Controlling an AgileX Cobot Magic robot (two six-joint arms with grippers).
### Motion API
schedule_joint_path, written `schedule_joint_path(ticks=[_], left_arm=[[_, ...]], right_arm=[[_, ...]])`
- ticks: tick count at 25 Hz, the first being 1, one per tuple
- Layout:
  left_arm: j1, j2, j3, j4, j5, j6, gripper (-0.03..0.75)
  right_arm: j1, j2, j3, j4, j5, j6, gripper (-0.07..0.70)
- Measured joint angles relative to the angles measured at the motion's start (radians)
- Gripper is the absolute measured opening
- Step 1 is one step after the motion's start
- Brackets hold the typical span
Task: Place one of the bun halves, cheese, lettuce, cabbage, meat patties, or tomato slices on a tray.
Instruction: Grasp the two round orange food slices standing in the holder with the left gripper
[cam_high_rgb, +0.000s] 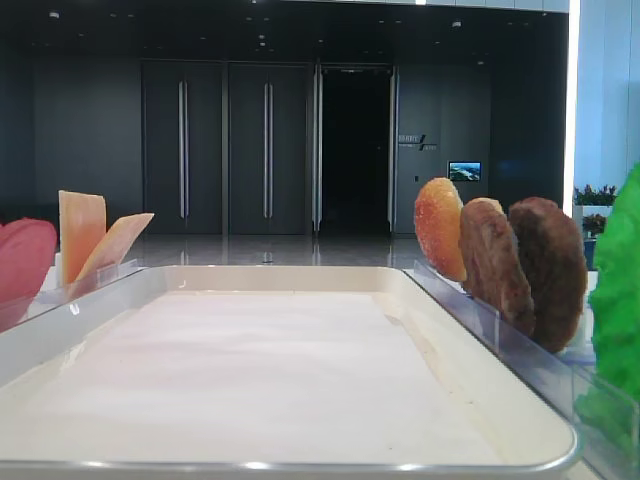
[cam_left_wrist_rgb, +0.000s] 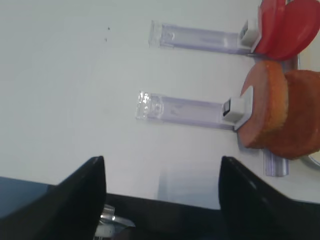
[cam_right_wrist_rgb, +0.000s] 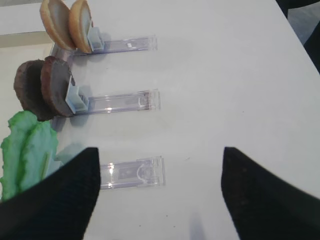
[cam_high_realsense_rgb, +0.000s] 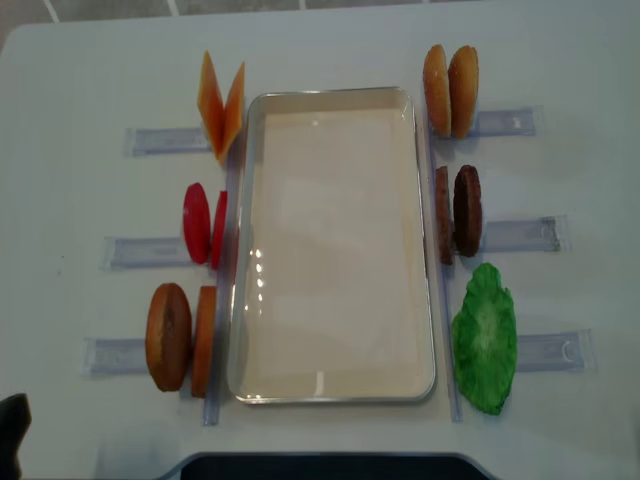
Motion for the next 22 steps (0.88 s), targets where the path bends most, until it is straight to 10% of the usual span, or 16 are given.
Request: schedule_joint_path(ticks=[22], left_arm=[[0.000, 0.634, -0.149, -0.081, -0.005, -0.067, 0.535]], right_arm=[[0.000, 0.000, 0.000, 0.000, 0.000, 0.000, 0.514]])
